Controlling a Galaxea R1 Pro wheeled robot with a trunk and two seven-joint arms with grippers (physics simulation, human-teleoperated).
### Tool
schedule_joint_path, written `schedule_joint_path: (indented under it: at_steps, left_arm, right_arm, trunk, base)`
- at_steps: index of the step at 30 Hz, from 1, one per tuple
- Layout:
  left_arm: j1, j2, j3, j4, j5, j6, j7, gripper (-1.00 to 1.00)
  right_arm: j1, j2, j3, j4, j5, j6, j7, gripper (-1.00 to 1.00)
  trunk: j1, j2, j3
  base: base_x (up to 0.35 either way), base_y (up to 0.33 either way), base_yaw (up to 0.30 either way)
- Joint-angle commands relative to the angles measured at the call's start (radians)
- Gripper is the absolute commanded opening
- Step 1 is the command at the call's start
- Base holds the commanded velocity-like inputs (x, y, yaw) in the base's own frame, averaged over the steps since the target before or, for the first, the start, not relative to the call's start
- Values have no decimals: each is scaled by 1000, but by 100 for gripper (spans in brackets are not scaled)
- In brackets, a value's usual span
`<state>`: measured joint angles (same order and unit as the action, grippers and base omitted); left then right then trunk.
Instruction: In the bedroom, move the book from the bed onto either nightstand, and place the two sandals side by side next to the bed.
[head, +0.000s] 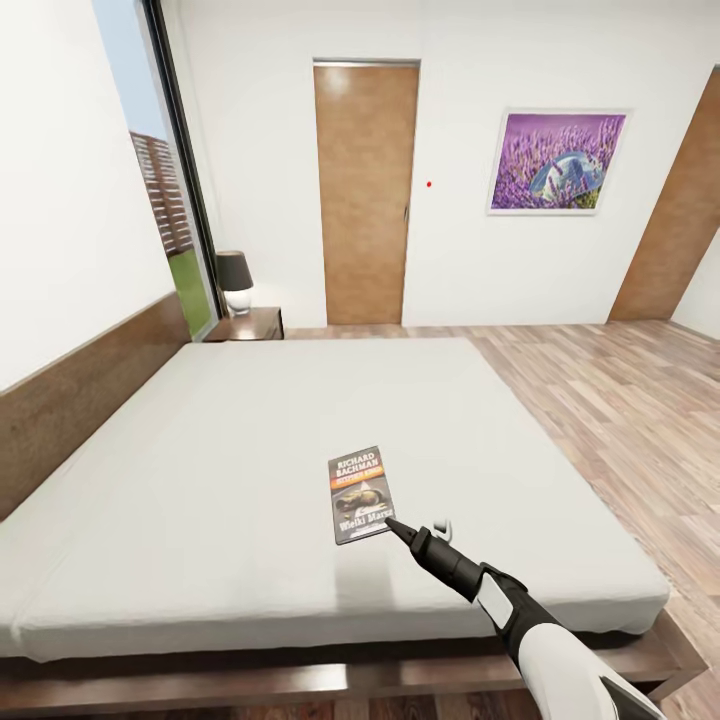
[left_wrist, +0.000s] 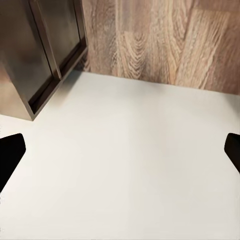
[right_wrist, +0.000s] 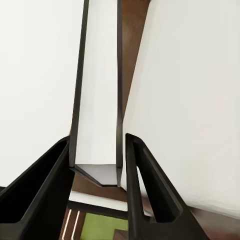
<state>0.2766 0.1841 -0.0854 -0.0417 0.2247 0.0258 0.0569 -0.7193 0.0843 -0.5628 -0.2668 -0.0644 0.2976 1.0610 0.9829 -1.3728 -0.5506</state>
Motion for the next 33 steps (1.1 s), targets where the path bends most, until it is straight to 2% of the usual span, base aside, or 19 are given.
schedule_joint_path:
  at_steps: [1,14,22,29,33]
  left_arm:
    - [1,0,-9,-3,10,3,3,100]
    - [0,4,1,-4,19,-87,6,100]
    - [0,5,23,-4,42,-165,7,100]
    - [0,7,29,-5,49,-184,6,100]
    - [-2,16,31,-7,51,-190,6,100]
  right_arm:
    - [0,0,0,-1,-6,10,1,-100]
    - [0,-1,0,-1,-6,-2,-1,-100]
    - [0,-3,-1,-2,-5,-4,-1,-100]
    - [1,0,0,0,-6,-40,1,-100]
    - [1,2,8,1,-6,-73,0,-100]
  trunk:
    - [-4,7,2]
    - [-54,98,43]
    - [-84,154,68]
    - [-111,203,90]
    - [-127,231,103]
  base:
    - [0,0,0]
    - [0,0,0]
    - [0,0,0]
    - [0,0,0]
    - [0,0,0]
